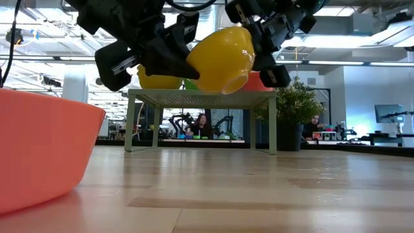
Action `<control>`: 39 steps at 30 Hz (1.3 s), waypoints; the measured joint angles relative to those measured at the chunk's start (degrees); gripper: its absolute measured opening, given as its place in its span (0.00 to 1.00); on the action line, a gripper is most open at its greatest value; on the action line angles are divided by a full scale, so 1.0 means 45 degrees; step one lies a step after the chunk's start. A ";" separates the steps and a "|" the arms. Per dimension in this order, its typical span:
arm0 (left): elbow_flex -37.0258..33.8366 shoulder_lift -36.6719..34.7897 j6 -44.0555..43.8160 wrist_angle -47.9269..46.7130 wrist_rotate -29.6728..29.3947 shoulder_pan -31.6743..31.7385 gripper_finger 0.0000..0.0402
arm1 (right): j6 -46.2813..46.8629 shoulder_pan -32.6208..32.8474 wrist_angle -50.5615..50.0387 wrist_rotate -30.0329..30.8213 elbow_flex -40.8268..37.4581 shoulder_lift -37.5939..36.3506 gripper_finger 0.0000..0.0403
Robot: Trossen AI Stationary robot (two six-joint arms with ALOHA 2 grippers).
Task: Pick & Place Mini bowls
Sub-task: Stack the white patterned bowl on the white patterned bowls on the shelf
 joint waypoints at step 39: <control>0.0033 -0.7303 -0.3054 -0.6153 -0.4895 -0.0430 0.03 | -0.2667 0.2846 0.0333 0.2003 -0.0010 0.0006 0.34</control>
